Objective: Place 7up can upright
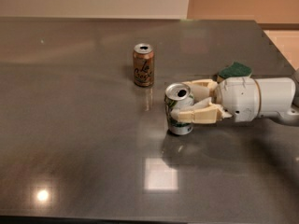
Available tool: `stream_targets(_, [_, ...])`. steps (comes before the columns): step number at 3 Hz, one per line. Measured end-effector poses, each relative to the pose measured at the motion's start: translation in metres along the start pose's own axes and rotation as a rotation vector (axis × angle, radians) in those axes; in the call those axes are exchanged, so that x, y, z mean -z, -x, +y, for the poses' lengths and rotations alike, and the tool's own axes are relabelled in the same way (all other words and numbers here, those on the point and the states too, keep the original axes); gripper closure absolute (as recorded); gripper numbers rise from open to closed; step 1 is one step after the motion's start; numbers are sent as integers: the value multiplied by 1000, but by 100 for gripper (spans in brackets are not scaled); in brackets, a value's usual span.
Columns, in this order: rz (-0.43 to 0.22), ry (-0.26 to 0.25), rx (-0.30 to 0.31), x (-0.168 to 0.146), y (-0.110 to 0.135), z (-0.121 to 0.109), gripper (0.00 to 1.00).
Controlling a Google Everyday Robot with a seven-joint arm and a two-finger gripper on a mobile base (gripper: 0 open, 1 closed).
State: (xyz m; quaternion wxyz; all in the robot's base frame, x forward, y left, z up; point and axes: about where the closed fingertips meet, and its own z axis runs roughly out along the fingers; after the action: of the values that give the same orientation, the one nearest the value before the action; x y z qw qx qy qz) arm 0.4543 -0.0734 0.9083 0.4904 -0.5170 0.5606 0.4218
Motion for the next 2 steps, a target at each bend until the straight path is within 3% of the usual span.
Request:
stream_targets(1, [-25,-31,30,9,-6,-4,12])
stream_targets(2, [-48,-55,45,16,-13,-9,0])
